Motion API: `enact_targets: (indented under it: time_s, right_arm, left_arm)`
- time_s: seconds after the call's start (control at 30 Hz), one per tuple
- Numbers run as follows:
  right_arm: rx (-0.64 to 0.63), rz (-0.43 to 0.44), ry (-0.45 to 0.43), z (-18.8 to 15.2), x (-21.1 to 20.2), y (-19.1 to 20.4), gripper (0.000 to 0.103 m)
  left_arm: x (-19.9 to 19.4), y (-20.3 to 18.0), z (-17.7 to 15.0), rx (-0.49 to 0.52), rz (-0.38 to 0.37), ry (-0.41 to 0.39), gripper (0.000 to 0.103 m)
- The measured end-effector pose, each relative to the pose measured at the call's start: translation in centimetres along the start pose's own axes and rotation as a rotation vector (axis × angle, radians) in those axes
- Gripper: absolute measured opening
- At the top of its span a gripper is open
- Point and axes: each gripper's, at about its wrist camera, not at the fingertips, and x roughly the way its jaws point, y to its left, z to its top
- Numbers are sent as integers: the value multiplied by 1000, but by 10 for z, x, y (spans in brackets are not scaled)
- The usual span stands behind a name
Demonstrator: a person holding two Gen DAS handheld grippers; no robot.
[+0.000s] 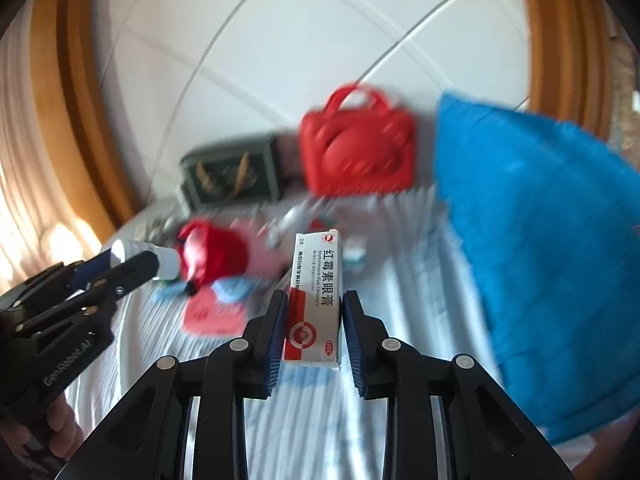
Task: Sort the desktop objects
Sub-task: 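Carry the white bottle and ointment box with both tools over the blue bin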
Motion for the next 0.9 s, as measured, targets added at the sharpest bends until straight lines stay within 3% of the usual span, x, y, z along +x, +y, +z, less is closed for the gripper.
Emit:
enact_targets:
  time_s: [0.2,0.37,0.6,0.77,0.9]
  right_arm:
    - [83,-148,-153,31,-67,-98,28]
    - [138,-255,-196,35,-99,-181,28]
    - [176,-346,-169,31,-105,-271,28]
    - [169,-383,-147,32,-99,-306,28]
    - [155,-387,-130,31,-95,-323,28]
  left_arm:
    - [-2,-105,62,58,-133,-121,27]
    - [3,-199,99,112,-205,-171,27]
    - [44,-310,113,154,-249,-46,27]
    - [65,-353,107,199,-228,31,27]
    - [75,-366,102,212,-205,56,27]
